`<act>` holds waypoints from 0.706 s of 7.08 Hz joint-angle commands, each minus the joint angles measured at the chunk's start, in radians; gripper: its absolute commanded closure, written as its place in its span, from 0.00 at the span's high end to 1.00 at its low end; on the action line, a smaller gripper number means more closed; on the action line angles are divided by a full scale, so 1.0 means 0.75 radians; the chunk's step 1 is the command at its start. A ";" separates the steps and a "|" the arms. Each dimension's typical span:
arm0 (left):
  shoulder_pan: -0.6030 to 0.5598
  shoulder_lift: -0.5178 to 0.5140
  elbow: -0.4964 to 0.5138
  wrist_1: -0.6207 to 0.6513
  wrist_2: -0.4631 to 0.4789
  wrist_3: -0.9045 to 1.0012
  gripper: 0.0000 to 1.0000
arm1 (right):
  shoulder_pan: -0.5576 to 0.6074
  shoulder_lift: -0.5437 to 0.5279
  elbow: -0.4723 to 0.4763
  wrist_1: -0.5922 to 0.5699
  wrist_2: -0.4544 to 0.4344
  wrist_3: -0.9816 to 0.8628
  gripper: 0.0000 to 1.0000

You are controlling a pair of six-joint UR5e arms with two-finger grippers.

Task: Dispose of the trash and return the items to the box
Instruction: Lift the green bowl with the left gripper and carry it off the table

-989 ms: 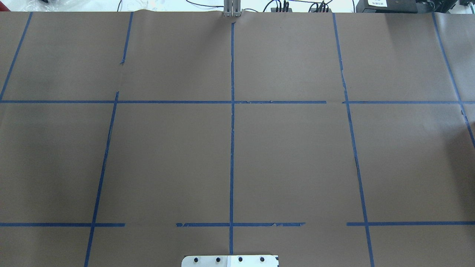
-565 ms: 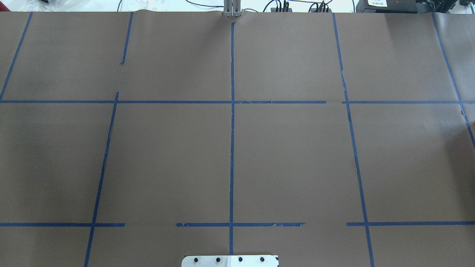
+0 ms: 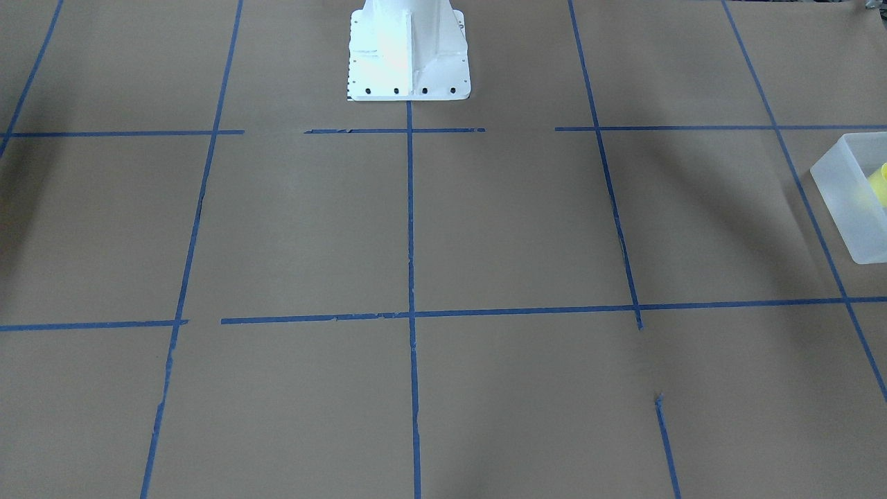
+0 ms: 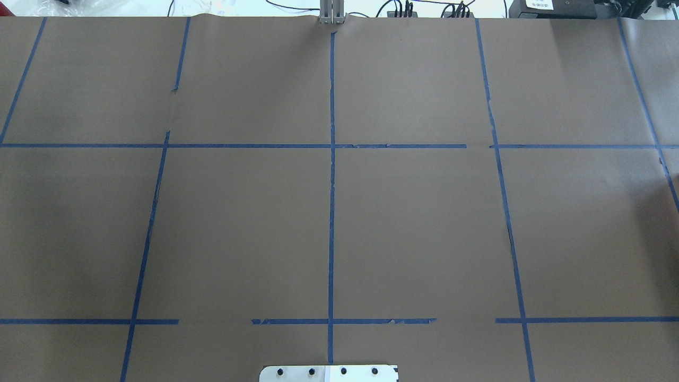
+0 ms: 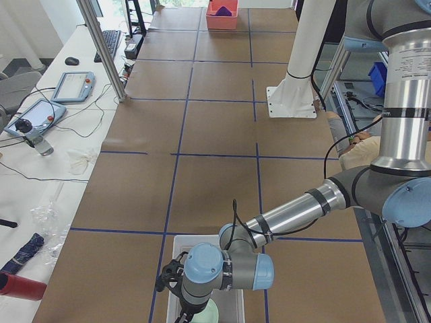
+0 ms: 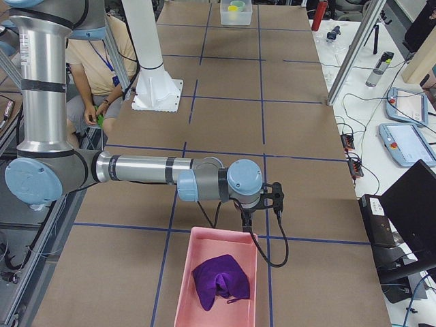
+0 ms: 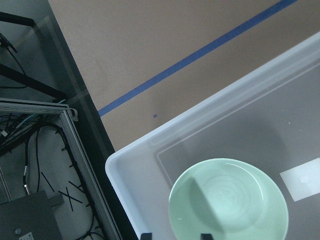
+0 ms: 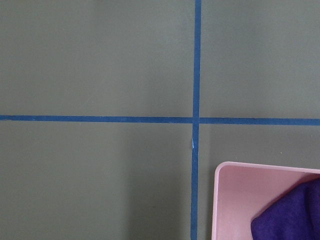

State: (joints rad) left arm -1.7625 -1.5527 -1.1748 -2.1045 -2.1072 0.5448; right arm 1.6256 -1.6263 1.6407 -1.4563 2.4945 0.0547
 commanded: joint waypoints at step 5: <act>0.278 -0.173 -0.603 0.677 -0.294 -0.650 0.81 | -0.169 0.053 0.136 -0.020 -0.189 0.199 1.00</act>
State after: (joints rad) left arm -1.5978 -1.6407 -1.5435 -1.7611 -2.2834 0.0986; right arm 1.5136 -1.5957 1.7404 -1.4664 2.3643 0.1996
